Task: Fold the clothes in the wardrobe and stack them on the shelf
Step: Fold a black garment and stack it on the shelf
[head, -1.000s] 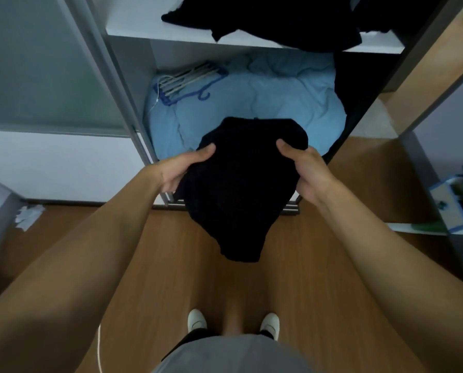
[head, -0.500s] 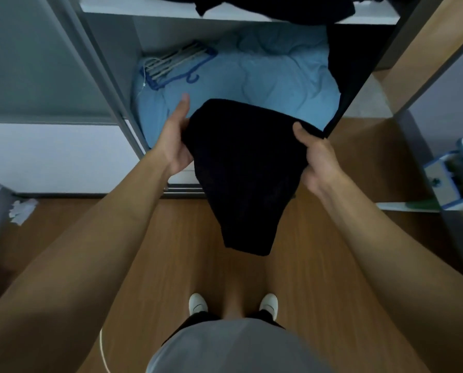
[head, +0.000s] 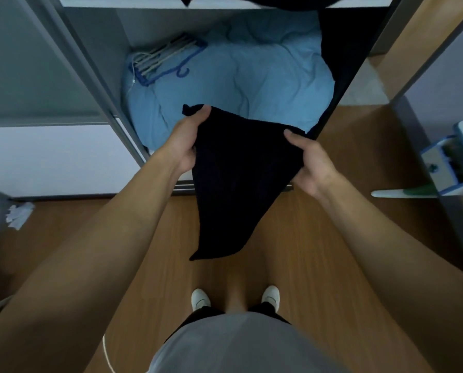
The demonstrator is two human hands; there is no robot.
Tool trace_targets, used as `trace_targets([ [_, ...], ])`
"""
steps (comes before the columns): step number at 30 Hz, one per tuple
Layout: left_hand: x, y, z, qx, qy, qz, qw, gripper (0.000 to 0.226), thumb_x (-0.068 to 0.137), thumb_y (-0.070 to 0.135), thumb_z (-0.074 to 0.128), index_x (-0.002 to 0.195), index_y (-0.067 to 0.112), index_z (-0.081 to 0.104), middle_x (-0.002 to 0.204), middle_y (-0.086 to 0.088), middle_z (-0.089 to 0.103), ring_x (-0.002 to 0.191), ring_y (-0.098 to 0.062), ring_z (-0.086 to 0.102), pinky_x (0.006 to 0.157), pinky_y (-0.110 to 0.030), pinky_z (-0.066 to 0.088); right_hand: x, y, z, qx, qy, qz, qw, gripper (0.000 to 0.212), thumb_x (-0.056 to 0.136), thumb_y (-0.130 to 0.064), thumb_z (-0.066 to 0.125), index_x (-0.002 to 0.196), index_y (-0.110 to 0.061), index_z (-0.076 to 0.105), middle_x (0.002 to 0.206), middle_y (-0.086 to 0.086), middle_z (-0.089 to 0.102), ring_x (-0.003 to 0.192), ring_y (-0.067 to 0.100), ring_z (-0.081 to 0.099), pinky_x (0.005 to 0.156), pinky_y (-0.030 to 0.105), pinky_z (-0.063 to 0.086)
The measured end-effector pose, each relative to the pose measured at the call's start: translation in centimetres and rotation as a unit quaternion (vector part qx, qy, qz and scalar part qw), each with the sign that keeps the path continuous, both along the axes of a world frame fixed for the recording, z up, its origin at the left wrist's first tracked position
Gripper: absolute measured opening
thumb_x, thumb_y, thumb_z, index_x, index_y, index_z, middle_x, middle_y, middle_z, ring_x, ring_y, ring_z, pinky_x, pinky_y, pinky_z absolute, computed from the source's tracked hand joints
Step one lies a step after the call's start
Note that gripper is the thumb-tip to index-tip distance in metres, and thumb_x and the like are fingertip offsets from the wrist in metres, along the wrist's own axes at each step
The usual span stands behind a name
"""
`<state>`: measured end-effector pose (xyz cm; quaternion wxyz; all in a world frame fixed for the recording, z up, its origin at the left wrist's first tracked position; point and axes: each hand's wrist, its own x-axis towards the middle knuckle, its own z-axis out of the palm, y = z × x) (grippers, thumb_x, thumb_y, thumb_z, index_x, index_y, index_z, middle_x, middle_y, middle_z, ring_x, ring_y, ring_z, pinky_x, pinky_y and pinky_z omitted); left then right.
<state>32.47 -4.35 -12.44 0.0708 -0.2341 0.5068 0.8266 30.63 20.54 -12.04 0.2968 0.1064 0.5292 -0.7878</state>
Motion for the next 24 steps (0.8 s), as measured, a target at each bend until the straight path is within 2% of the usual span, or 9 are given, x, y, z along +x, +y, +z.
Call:
trace_targets([
  [4, 1.6, -1.3, -0.7, -0.020, 0.002, -0.112, 0.994, 0.049, 0.085, 0.054, 0.070, 0.118, 0.018, 0.073, 0.123, -0.005, 0.071, 0.114, -0.020, 0.068, 0.083, -0.027, 0.058, -0.2, -1.4, 1.1, -0.028, -0.039, -0.047, 0.998, 0.032, 0.095, -0.027, 0.065, 0.122, -0.010, 0.068, 0.119, 0.011, 0.073, 0.109, 0.027, 0.070, 0.100, 0.044, 0.053],
  [8, 1.4, -1.8, -0.7, -0.082, -0.019, -0.091, 0.992, 0.028, 0.095, 0.033, 0.066, 0.112, 0.011, 0.071, 0.110, -0.008, 0.076, 0.101, -0.022, 0.073, 0.074, -0.029, 0.060, -1.1, -1.1, 2.4, -0.052, -0.070, -0.005, 0.996, 0.052, 0.092, -0.038, 0.063, 0.132, -0.006, 0.061, 0.132, 0.017, 0.065, 0.123, 0.036, 0.061, 0.107, 0.048, 0.047],
  [10, 0.4, -1.5, 0.0, -0.063, -0.032, -0.039, 0.997, 0.024, 0.097, 0.031, 0.063, 0.104, 0.011, 0.073, 0.101, -0.008, 0.077, 0.091, -0.022, 0.075, 0.070, -0.030, 0.060, -0.7, -1.0, 2.0, 0.003, -0.014, 0.034, 0.999, 0.044, 0.096, -0.039, 0.060, 0.130, -0.010, 0.064, 0.131, 0.011, 0.067, 0.125, 0.028, 0.061, 0.107, 0.042, 0.048],
  [13, -0.4, -1.2, 0.2, -0.024, -0.018, -0.038, 0.999, 0.029, 0.095, 0.038, 0.064, 0.099, 0.011, 0.075, 0.101, -0.007, 0.076, 0.090, -0.020, 0.074, 0.075, -0.031, 0.059, 0.7, -1.3, 0.7, 0.052, 0.049, 0.011, 0.997, 0.028, 0.098, -0.030, 0.061, 0.120, -0.014, 0.068, 0.113, 0.003, 0.075, 0.107, 0.018, 0.071, 0.089, 0.031, 0.058],
  [15, 0.3, -1.4, -0.3, -0.012, 0.005, -0.080, 0.997, 0.033, 0.091, 0.042, 0.067, 0.100, 0.013, 0.078, 0.109, -0.007, 0.075, 0.099, -0.020, 0.073, 0.081, -0.029, 0.058, 0.7, -1.4, 0.5, 0.010, 0.018, -0.034, 0.999, 0.023, 0.097, -0.026, 0.064, 0.115, -0.013, 0.070, 0.109, 0.007, 0.076, 0.099, 0.021, 0.074, 0.077, 0.031, 0.060],
  [18, 1.6, -1.8, -1.8, -0.026, 0.033, -0.141, 0.989, 0.027, 0.095, 0.030, 0.065, 0.114, 0.013, 0.073, 0.116, -0.006, 0.074, 0.107, -0.018, 0.070, 0.083, -0.025, 0.057, -0.5, -1.5, 0.7, 0.015, -0.084, -0.059, 0.995, 0.024, 0.098, -0.028, 0.062, 0.110, -0.010, 0.071, 0.110, 0.014, 0.075, 0.100, 0.030, 0.073, 0.076, 0.042, 0.061],
  [20, 1.5, -1.5, -2.2, -0.078, 0.042, -0.117, 0.989, 0.019, 0.099, 0.016, 0.058, 0.114, 0.010, 0.069, 0.108, -0.005, 0.076, 0.101, -0.017, 0.072, 0.079, -0.024, 0.057, -0.8, -1.5, 0.8, 0.007, -0.128, -0.066, 0.990, 0.027, 0.100, -0.030, 0.057, 0.111, -0.008, 0.070, 0.114, 0.016, 0.073, 0.105, 0.031, 0.070, 0.084, 0.046, 0.058],
  [22, 0.8, -0.9, -2.1, -0.132, 0.035, -0.059, 0.989, 0.015, 0.101, 0.012, 0.055, 0.105, 0.010, 0.069, 0.093, -0.003, 0.078, 0.088, -0.016, 0.074, 0.072, -0.025, 0.058, -0.4, -1.3, 0.7, 0.008, -0.101, -0.042, 0.994, 0.027, 0.099, -0.031, 0.058, 0.113, -0.011, 0.070, 0.115, 0.013, 0.073, 0.103, 0.027, 0.071, 0.084, 0.041, 0.060],
  [24, 0.1, -0.6, -1.8, -0.120, 0.023, -0.006, 0.992, 0.016, 0.101, 0.014, 0.055, 0.103, 0.008, 0.070, 0.088, -0.004, 0.078, 0.083, -0.019, 0.075, 0.068, -0.028, 0.059, 0.2, -1.3, 0.3, 0.024, -0.050, 0.004, 0.998, 0.026, 0.097, -0.027, 0.063, 0.117, -0.012, 0.070, 0.116, 0.009, 0.074, 0.101, 0.023, 0.072, 0.080, 0.034, 0.061],
])
